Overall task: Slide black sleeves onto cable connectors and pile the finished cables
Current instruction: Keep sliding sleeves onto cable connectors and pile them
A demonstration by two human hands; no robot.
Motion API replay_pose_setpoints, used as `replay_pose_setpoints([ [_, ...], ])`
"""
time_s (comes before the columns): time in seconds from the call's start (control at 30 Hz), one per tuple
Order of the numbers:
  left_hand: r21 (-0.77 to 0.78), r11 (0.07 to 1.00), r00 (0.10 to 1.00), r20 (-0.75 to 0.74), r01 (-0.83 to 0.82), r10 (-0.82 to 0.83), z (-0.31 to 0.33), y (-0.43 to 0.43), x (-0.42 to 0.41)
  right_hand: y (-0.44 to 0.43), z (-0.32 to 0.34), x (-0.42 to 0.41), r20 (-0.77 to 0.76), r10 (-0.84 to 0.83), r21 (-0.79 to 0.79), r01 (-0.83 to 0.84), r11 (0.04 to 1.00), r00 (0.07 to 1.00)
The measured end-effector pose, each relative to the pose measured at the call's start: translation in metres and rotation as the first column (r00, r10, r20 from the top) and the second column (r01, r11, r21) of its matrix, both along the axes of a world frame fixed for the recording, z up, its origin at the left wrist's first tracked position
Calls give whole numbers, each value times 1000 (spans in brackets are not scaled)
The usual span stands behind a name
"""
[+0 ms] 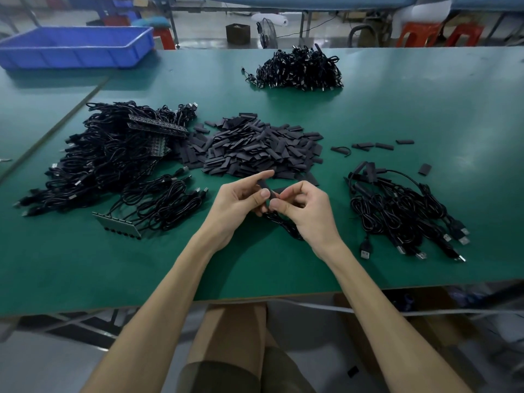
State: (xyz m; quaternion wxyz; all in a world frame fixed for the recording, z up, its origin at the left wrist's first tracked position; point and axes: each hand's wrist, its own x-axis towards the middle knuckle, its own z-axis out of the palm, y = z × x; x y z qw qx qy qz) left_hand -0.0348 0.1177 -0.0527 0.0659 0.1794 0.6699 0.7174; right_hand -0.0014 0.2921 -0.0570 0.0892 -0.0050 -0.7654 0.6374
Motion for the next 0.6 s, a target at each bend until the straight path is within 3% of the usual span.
replay_pose_setpoints([
  [0.6,13,1000,1000,4,-21,21,3,2,4,3,-1,0,-10,21,-24,-22,999,1000],
])
